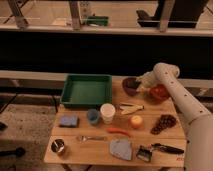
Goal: Wipe purple bowl with eraser
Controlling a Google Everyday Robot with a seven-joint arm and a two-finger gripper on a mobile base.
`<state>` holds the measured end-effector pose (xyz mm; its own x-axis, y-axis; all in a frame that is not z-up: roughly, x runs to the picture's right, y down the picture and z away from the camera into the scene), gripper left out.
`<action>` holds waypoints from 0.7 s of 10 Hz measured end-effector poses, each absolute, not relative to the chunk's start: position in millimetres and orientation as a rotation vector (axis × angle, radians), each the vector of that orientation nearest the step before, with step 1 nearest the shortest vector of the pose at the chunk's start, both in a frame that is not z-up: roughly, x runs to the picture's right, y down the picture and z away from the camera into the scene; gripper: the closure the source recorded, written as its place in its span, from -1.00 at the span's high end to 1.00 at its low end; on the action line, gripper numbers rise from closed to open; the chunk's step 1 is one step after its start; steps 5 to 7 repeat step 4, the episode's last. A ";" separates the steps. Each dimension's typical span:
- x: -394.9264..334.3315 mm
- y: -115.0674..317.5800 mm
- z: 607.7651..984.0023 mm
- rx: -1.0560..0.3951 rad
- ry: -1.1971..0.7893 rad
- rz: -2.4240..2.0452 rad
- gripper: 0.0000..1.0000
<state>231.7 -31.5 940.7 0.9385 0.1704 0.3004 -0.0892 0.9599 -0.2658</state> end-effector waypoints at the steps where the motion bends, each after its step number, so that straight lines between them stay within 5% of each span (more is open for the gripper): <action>1: 231.4 -36.6 945.0 -0.250 -0.328 0.135 -1.00; 7: 224.0 -51.1 954.4 -0.235 -0.331 0.122 -1.00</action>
